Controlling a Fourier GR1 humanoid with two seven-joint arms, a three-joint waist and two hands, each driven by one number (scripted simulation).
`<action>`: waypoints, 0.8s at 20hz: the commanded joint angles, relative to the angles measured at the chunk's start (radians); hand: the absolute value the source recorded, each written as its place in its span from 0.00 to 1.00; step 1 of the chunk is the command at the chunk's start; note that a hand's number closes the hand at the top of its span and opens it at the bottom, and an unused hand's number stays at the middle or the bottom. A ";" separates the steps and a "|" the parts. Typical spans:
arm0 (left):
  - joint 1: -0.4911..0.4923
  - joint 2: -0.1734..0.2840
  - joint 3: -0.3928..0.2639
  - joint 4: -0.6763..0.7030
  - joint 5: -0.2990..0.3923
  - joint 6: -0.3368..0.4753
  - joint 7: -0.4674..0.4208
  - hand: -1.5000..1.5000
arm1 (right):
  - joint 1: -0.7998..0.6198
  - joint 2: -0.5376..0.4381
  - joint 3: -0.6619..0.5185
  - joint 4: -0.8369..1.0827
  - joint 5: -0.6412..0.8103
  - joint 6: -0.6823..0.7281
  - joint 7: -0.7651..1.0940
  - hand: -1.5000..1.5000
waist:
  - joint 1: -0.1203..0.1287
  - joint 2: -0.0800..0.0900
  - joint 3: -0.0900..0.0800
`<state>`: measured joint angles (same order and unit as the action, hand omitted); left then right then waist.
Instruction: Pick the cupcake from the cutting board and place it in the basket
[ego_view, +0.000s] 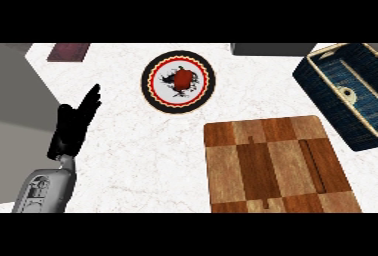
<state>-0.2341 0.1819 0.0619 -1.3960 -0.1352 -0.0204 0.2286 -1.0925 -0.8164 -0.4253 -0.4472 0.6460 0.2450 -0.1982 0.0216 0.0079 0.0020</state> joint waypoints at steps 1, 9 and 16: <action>-0.054 -0.014 0.008 0.014 -0.004 0.025 0.042 0.50 | -0.012 -0.052 -0.086 0.026 -0.054 -0.085 -0.010 0.00 | -0.004 0.002 0.000; -0.018 -0.019 -0.008 0.009 -0.009 0.011 0.030 0.50 | 0.048 -0.229 -0.223 0.153 -0.146 -0.068 0.023 0.00 | -0.003 0.004 0.001; -0.001 0.007 0.017 0.006 0.001 -0.002 -0.010 0.50 | 0.170 -0.410 -0.288 0.253 -0.191 0.062 -0.081 0.00 | -0.002 0.010 0.004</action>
